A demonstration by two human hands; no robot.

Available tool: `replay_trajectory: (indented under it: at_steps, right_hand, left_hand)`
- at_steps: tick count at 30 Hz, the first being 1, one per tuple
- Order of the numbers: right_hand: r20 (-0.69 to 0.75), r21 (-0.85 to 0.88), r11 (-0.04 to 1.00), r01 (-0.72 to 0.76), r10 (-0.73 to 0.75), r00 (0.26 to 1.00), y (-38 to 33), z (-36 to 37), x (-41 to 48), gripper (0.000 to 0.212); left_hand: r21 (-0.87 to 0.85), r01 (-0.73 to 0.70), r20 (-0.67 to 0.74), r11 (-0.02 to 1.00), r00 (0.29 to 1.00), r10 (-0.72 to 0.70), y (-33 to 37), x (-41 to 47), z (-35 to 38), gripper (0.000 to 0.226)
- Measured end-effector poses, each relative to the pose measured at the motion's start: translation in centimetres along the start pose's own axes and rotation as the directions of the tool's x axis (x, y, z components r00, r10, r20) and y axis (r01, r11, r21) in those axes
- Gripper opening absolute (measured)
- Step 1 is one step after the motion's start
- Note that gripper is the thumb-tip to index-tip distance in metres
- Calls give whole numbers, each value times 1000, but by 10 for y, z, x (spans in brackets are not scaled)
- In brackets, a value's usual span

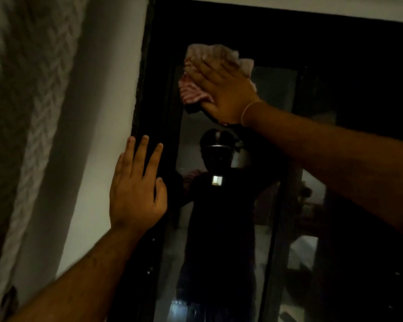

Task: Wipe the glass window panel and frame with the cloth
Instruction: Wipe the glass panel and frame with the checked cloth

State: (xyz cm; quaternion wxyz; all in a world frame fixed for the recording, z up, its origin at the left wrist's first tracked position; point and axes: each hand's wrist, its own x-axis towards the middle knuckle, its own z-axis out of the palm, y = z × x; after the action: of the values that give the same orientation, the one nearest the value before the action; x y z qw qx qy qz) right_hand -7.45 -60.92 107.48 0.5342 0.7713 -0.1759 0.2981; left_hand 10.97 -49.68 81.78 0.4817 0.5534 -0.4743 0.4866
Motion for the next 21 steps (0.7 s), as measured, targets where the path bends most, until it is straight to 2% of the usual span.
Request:
replay_trajectory:
  at_steps: [4, 6, 9, 12, 15, 17, 19, 21]
  right_hand:
    - [-7, 34, 998, -53, 53, 999, 11, 1, -15, 73]
    - [-54, 55, 985, -163, 166, 985, 16, 7, -40, 71]
    - [-91, 92, 926, -365, 373, 923, 19, 15, -93, 71]
    - [-48, 37, 909, -416, 417, 908, -7, 26, -159, 77]
    - [118, 8, 976, -217, 215, 969, -66, 51, -235, 84]
    - [221, 33, 998, -50, 42, 974, -119, 66, -295, 90]
    - [283, 115, 986, 122, -150, 947, -176, 69, -354, 100]
    - [418, 202, 952, 231, -297, 858, -229, 73, -375, 101]
  left_hand:
    - [-14, 12, 12, 1000, 1000, -12, 1, 0, -3, 79]
    - [-34, 20, 15, 999, 1000, -19, 3, -1, -6, 79]
    - [-46, 23, 14, 999, 1000, -22, 2, -1, -7, 79]
    - [-60, 18, 15, 998, 1000, -17, 3, -1, -8, 79]
    - [-62, 17, 3, 998, 1000, -17, 3, -1, -6, 78]
    - [-53, 16, 0, 998, 1000, -16, 3, -1, -6, 79]
    - [-49, 13, 6, 999, 1000, -12, 4, -2, -7, 79]
    - [-46, 10, 8, 999, 1000, -10, 5, -2, -7, 78]
